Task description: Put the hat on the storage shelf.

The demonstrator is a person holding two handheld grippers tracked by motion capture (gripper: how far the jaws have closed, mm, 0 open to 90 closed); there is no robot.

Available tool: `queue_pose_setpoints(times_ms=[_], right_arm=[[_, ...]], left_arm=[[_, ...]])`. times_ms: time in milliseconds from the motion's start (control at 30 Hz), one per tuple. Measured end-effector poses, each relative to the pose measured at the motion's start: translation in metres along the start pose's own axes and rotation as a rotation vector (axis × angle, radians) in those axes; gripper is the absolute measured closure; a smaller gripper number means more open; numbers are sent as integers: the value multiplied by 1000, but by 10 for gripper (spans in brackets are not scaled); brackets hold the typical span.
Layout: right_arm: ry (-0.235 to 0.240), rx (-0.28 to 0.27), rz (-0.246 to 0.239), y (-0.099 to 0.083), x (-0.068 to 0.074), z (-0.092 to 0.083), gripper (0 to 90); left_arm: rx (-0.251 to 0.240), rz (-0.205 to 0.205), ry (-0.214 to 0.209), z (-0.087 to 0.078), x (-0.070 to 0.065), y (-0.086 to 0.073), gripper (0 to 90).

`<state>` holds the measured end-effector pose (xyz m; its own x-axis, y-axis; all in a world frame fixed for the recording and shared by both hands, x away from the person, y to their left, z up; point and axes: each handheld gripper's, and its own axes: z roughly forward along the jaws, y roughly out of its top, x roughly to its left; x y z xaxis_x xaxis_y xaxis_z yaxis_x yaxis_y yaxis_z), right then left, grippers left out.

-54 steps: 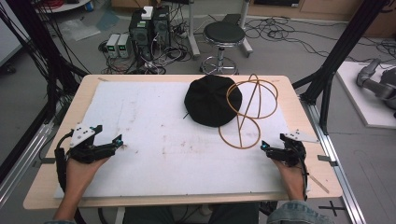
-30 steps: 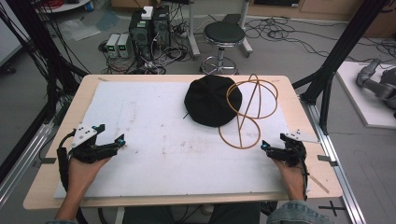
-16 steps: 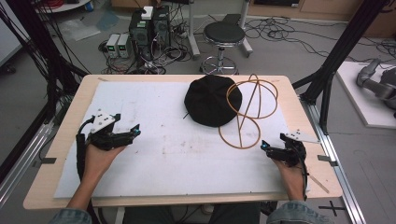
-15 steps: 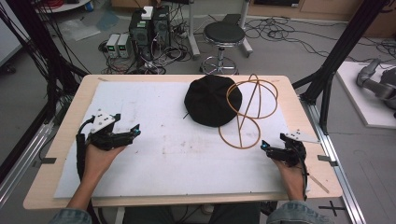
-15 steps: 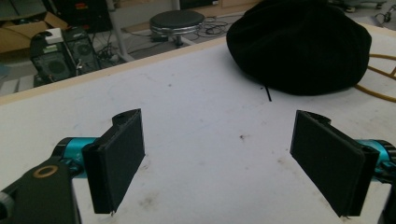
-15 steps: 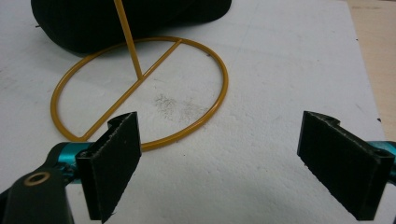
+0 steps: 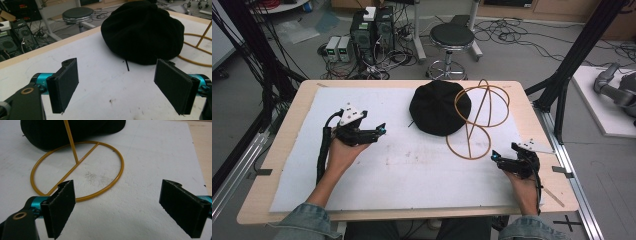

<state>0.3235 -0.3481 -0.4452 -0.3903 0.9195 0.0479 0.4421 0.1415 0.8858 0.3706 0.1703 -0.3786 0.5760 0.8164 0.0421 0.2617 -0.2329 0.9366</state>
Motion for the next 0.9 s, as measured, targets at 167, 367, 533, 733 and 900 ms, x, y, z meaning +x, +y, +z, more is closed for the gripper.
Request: queue_pose_setpoints(times_ms=[167,367,533,733,900], right_arm=[[-3,-2,-7,0,-1,0,133],[1,1,0,0,-1,-1,133],[6,-12,13,0,0,-2,133],[7,-9,12,0,-1,-1,133],[10,-13,13,0,-2,0,133]], left_arm=[[9,12,-19,27,-3,12,209],[21,29,-34,49,-9,26,208],[18,67,-55,70,-20,45,208],[27,94,-73,94,-33,56,209],[31,98,-89,115,-45,61,207]])
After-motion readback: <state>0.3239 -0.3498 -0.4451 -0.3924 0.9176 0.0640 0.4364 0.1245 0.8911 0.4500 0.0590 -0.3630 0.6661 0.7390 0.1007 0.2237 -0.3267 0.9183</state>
